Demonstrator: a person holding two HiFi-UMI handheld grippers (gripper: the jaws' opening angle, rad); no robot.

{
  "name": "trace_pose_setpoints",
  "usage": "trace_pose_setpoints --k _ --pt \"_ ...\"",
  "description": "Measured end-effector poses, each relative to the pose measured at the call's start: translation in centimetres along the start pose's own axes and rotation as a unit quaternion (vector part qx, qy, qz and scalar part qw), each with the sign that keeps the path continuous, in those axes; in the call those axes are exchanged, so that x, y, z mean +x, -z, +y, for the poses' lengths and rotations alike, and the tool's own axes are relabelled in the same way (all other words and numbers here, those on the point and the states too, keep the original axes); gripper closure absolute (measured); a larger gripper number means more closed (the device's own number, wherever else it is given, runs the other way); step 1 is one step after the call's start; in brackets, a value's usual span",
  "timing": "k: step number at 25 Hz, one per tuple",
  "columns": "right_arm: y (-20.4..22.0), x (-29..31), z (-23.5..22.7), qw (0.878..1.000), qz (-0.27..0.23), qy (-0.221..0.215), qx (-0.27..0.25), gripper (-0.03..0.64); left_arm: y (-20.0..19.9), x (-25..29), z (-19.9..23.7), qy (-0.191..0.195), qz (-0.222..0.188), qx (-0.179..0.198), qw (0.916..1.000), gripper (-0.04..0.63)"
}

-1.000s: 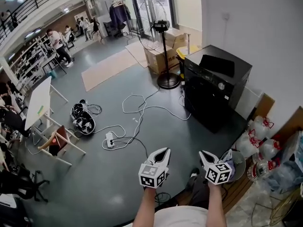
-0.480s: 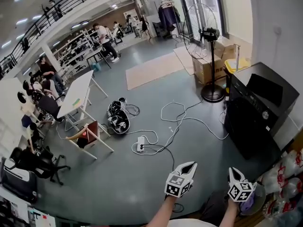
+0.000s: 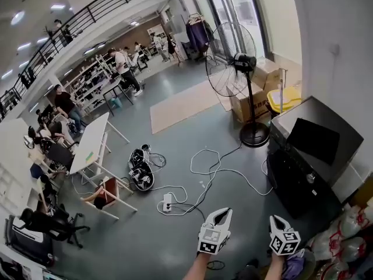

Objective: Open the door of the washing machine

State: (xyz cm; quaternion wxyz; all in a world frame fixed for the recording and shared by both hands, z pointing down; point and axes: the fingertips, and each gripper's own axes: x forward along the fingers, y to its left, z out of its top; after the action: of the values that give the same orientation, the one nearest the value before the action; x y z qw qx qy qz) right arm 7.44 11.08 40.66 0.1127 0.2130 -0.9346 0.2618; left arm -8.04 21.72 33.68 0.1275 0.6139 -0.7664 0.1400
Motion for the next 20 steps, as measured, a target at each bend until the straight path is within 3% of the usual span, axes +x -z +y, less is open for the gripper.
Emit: trace_pose_setpoints --k 4,8,14,20 --pt "-2.7 -0.9 -3.4 0.999 -0.010 0.021 0.024 0.617 -3.6 2.1 -0.8 0.009 -0.006 0.005 0.9999 0.538" --pt "-5.1 -0.4 -6.0 0.999 -0.014 0.037 0.001 0.616 -4.2 5.6 -0.4 0.009 -0.004 -0.008 0.9999 0.538" --pt "-7.1 -2.9 -9.2 0.997 -0.021 0.074 -0.003 0.616 -5.9 9.6 -4.7 0.060 -0.005 -0.011 0.9981 0.538" --pt "-5.9 -1.2 -11.7 0.993 -0.017 0.113 0.003 0.616 -6.2 14.5 -7.2 0.109 -0.002 0.019 0.9938 0.538"
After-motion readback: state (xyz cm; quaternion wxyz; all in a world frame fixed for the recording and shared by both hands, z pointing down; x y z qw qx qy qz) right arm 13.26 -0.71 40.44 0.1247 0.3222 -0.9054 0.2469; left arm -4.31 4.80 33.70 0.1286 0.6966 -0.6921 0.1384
